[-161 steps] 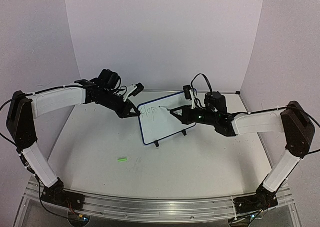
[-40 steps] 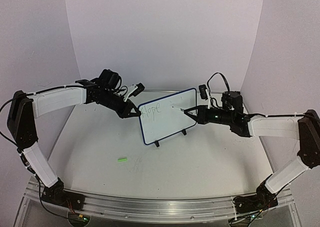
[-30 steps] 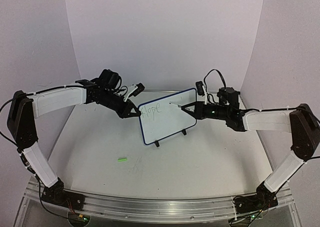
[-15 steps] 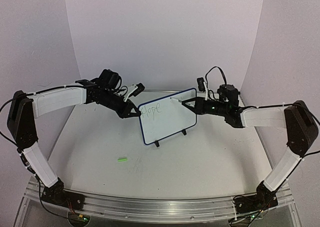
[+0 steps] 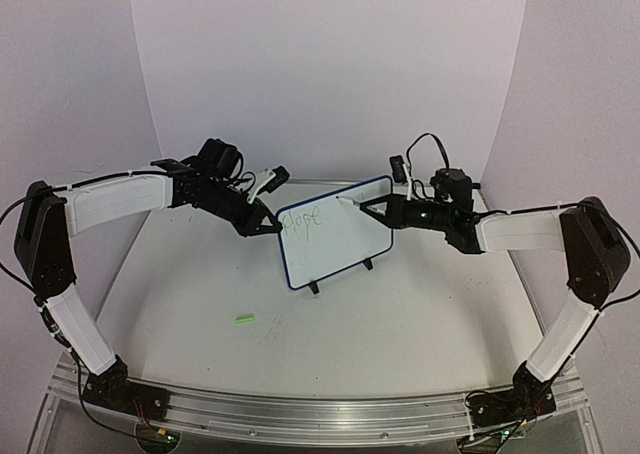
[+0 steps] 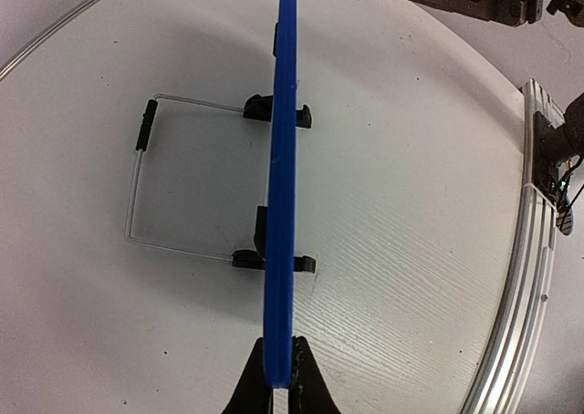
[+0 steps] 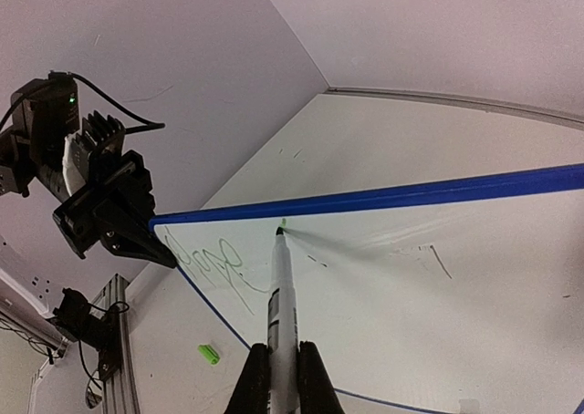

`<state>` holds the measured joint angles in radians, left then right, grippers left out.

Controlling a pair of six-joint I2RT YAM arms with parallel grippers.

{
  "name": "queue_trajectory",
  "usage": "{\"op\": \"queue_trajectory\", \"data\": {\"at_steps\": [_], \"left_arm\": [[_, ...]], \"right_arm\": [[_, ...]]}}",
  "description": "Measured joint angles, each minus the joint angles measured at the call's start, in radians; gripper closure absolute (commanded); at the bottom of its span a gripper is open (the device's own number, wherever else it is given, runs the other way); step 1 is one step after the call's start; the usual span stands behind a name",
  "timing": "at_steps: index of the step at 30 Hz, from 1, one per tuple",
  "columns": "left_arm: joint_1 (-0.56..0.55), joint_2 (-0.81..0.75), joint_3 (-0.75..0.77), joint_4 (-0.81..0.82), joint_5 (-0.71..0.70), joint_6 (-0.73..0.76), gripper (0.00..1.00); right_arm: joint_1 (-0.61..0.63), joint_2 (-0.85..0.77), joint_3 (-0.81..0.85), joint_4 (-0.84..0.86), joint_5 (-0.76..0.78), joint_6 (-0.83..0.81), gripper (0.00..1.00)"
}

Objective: Write a sentence on the whiteboard
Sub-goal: Write on the whiteboard with the whiteboard marker without the cap.

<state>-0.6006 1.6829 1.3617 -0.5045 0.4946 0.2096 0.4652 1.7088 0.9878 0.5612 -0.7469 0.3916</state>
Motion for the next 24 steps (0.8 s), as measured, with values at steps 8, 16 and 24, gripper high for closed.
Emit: {"op": "queue_trajectory", "data": {"at_steps": [8,16,24], "left_arm": [[0.000,0.000,0.000,0.000,0.000,0.000,1.00],[0.000,0.000,0.000,0.000,0.000,0.000,1.00],[0.000,0.000,0.000,0.000,0.000,0.000,1.00]], "right_arm": [[0.000,0.014,-0.001,0.000,-0.010,0.000,1.00],[0.000,0.021,-0.027,0.013,-0.008,0.000,1.00],[0.000,0.044,-0.076,0.014,-0.006,0.000,1.00]]}}
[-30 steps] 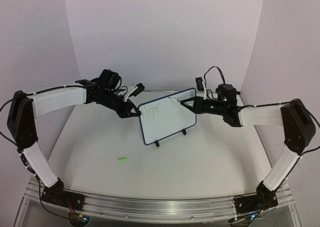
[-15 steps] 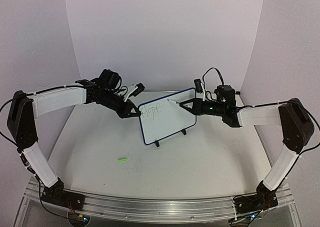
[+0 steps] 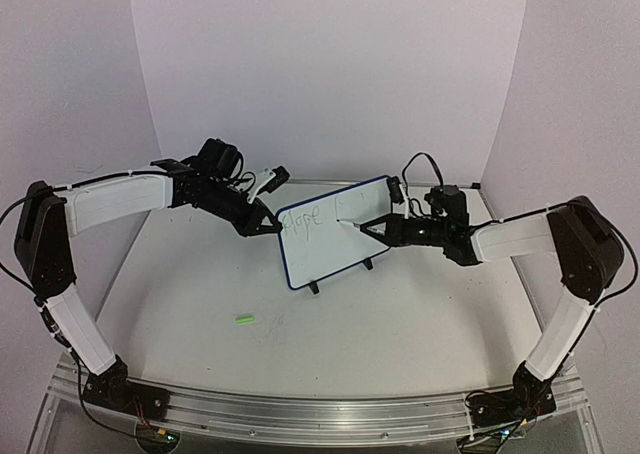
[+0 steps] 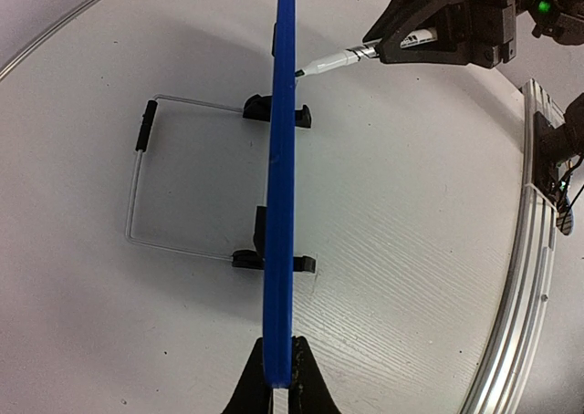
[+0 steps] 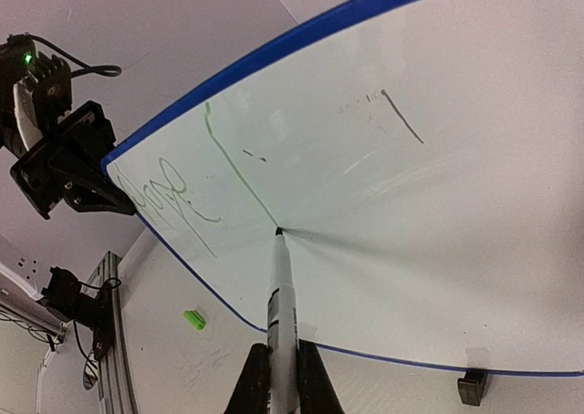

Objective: Write a sentence on the whiteboard
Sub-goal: Write on the whiteboard with the whiteboard marker without the cap.

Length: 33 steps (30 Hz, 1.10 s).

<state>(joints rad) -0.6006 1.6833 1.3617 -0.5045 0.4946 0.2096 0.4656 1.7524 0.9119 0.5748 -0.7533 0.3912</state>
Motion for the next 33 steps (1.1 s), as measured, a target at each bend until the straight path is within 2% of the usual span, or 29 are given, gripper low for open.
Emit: {"op": "queue_trajectory", "data": {"at_steps": [18,26,33], "left_arm": [[0.000,0.005,0.005,0.000,0.001,0.000,1.00],[-0.001,0.007,0.007,0.000,0.001,0.000,1.00],[-0.001,0.007,0.007,0.000,0.001,0.000,1.00]], "right_arm": [[0.006,0.009,-0.005,0.000,-0.047,0.013,1.00],[0.006,-0.089,-0.006,0.018,-0.049,0.038,1.00],[0.006,-0.097,-0.004,0.028,-0.020,0.040,1.00]]}}
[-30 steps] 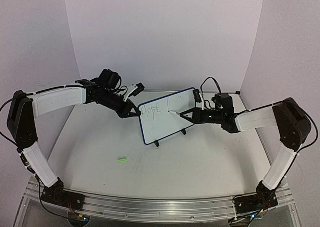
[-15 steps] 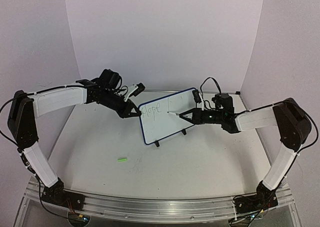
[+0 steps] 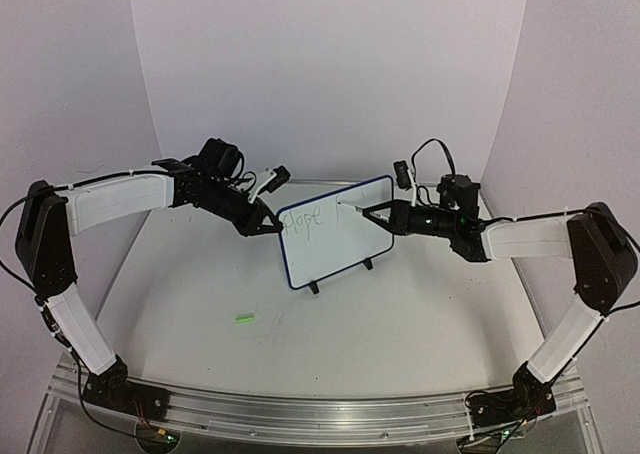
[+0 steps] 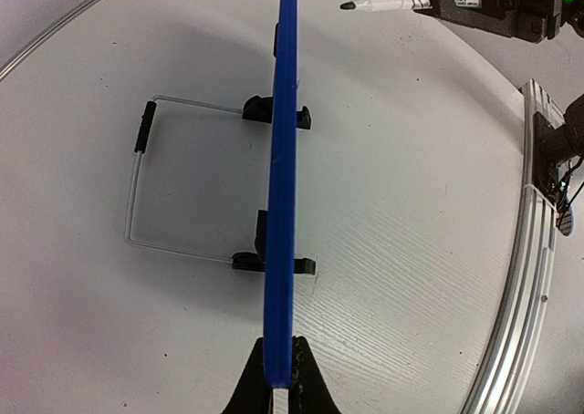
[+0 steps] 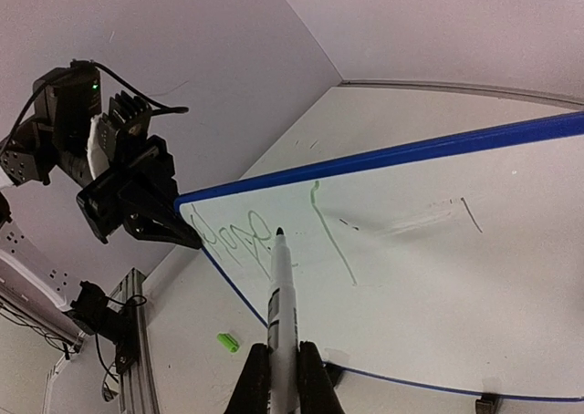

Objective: Write a sentence on the whiteboard
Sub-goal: Write on the whiteboard with the whiteboard marker without the cap.

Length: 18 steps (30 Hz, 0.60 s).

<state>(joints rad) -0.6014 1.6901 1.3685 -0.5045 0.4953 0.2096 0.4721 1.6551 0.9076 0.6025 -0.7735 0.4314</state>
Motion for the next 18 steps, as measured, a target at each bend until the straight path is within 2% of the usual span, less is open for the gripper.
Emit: {"op": "queue_trajectory", "data": {"at_steps": [18], "left_arm": [[0.000,0.000,0.000,0.000,0.000,0.000,1.00]], "right_arm": [[0.010,0.073,0.052,-0.047,0.023,-0.016,1.00]]}}
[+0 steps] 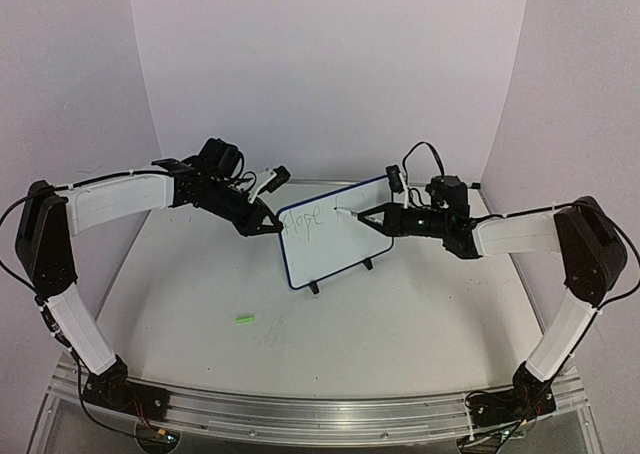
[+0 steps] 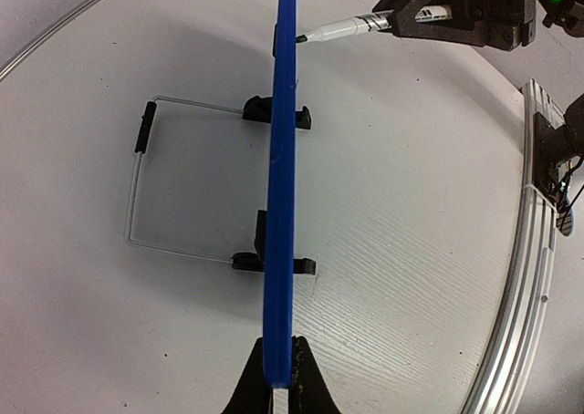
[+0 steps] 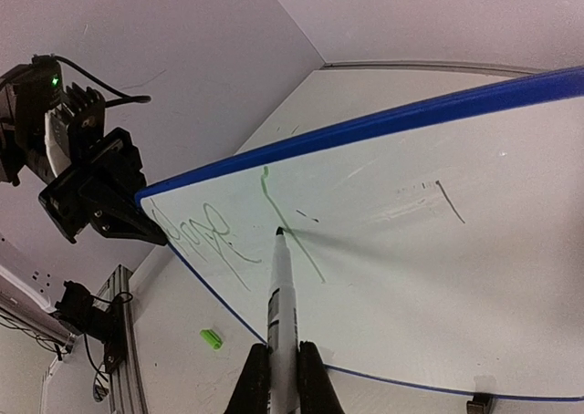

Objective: Write a sentence on the whiteboard
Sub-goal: Write on the whiteboard with the whiteboard marker without the cap.

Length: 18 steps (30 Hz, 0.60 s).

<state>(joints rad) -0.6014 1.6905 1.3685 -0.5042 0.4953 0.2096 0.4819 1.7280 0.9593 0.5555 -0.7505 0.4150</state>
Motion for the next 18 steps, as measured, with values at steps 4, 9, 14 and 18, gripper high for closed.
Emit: {"op": "queue_trajectory", "data": {"at_steps": [4,9,14,18], "left_arm": [[0.000,0.000,0.000,0.000,0.000,0.000,1.00],[0.000,0.001,0.000,0.000,0.000,0.000,1.00],[0.000,0.001,0.000,0.000,0.000,-0.001,1.00],[0.000,0.001,0.000,0.000,0.000,-0.001,1.00]], "right_arm": [[0.005,0.005,0.005,-0.004,-0.001,-0.003,1.00],[0.006,0.005,0.006,-0.004,0.009,-0.006,1.00],[0.012,0.003,0.005,-0.004,0.043,-0.006,1.00],[0.014,-0.006,-0.002,-0.004,0.083,-0.006,1.00]]}}
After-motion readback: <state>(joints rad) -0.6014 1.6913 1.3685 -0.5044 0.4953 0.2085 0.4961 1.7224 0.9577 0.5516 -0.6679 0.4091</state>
